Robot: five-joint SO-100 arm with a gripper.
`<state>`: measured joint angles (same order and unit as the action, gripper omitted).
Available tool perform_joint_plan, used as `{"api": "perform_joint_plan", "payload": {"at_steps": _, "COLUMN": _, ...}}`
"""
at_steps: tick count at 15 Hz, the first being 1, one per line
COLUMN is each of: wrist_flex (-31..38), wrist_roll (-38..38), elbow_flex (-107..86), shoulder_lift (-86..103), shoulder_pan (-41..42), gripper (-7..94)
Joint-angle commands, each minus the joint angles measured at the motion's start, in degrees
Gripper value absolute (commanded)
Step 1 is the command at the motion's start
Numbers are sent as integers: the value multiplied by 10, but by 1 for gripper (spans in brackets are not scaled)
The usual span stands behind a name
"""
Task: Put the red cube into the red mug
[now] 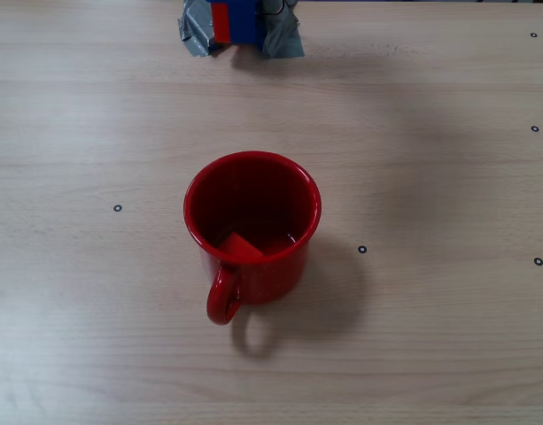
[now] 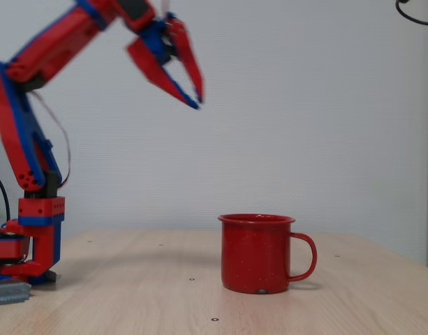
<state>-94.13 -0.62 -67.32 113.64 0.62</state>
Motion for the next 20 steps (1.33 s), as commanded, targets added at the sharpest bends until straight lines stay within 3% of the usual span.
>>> {"api": "perform_joint_plan", "payload": {"at_steps": 1, "wrist_flex": 50, "wrist_roll": 15, "elbow_flex": -110, "shoulder_lift": 150, "shoulder_pan": -14, "gripper": 0}}
{"api": "perform_joint_plan", "payload": {"at_steps": 5, "wrist_flex": 125, "wrist_roll": 25, "elbow_flex": -373, "shoulder_lift": 420, "shoulder_pan": -16, "gripper": 0}}
{"api": "perform_joint_plan", "payload": {"at_steps": 12, "wrist_flex": 233, "wrist_roll": 0, "elbow_flex": -819, "shoulder_lift": 714, "shoulder_pan": 6, "gripper": 0}}
{"api": "perform_joint_plan", "payload": {"at_steps": 16, "wrist_flex": 342, "wrist_roll": 22, "elbow_flex": -1032, "shoulder_lift": 773, "shoulder_pan": 11, "gripper": 0}}
{"api": "perform_joint_plan", "payload": {"at_steps": 20, "wrist_flex": 373, "wrist_roll": 48, "elbow_flex": -1111, "shoulder_lift": 773, "shoulder_pan": 28, "gripper": 0}}
